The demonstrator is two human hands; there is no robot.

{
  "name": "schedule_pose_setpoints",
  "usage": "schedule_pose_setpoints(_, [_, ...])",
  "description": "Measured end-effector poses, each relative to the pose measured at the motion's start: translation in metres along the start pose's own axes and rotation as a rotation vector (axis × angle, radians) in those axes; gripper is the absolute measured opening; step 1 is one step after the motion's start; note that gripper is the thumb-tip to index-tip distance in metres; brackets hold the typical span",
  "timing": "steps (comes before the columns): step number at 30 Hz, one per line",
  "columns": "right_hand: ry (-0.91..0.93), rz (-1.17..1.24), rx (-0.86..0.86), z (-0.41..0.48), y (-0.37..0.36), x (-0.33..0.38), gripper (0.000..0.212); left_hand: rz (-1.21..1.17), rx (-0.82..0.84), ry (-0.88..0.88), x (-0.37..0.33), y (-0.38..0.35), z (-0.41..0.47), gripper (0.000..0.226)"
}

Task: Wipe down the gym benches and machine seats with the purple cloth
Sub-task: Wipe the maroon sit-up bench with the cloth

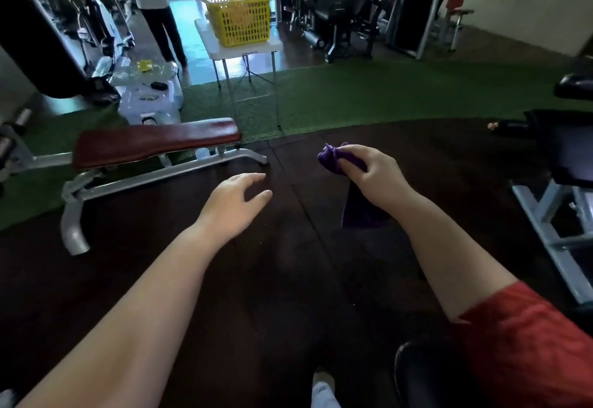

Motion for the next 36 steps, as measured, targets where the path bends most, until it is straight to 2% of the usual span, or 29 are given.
schedule_pose_setpoints(10, [0.183,-0.045,0.201,0.189,-0.097,-0.012,0.032,-0.032,-0.127,0.215,0.076,0.013,0.121,0.045])
schedule_pose_setpoints(17, [0.279,0.026,0.339,0.303,-0.219,0.003,0.030,-0.005,-0.207,0.348,0.168,0.045,0.195,0.047])
schedule_pose_setpoints(23, [0.391,0.088,0.346,0.414,-0.331,0.032,0.029,0.037,-0.276,0.439,0.263,0.098,0.280,0.047])
schedule_pose_setpoints(30, [0.408,0.138,0.385,0.554,-0.443,0.069,0.027,0.103,-0.315,0.513,0.353,0.168,0.394,0.047])
schedule_pose_setpoints(36, [0.453,0.176,0.461,0.661,-0.537,0.082,0.026,0.092,-0.323,0.599,0.437,0.199,0.483,0.047])
Point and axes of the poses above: each hand's wrist, its own z-axis towards the middle knuckle, its own y-axis out of the back of the hand, x = y × z, the point moved 5 cm from there along z, towards the middle knuckle, and after that the axes turned 4 degrees about y, right-handed, at the moved point
